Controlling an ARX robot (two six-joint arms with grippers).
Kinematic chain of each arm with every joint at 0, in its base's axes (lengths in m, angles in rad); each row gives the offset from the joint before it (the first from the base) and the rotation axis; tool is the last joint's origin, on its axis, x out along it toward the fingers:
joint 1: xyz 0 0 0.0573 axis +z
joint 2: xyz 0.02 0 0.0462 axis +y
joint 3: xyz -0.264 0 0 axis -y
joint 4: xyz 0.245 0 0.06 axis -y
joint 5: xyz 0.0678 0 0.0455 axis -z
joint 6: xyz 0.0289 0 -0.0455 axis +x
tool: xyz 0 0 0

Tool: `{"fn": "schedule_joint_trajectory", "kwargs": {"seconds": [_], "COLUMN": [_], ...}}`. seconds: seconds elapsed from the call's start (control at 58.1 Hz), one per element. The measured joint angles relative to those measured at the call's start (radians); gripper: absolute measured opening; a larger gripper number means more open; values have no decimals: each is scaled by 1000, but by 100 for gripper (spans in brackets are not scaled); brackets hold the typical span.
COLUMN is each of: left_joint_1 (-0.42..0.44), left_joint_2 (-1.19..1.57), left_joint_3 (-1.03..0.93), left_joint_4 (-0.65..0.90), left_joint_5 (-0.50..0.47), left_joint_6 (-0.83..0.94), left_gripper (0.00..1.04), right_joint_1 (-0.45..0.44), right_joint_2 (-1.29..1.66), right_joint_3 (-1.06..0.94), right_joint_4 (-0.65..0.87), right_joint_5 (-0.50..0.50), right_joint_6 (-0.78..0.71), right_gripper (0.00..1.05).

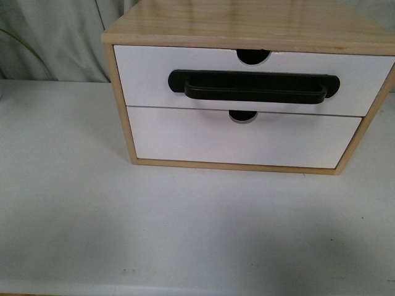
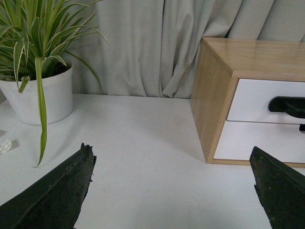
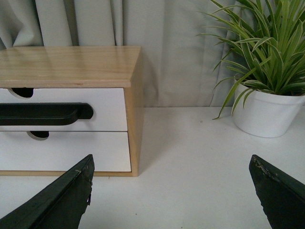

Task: Pull drawer

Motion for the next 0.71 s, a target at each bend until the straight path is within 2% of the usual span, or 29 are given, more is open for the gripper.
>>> {"fn": "schedule_joint_trajectory", "kwargs": {"seconds": [0.706], "left_joint_1": [0], "left_joint_2": [0], "left_joint_3": [0], "left_joint_4": [0], "left_joint_5": [0], "left_joint_6": [0], "left_gripper": [98], "right_joint_1": [0], "right_joint_2": [0], "right_joint_3": [0], "right_joint_4": [0], "right_joint_5": [0], "right_joint_6": [0], "right_gripper": [96]}}
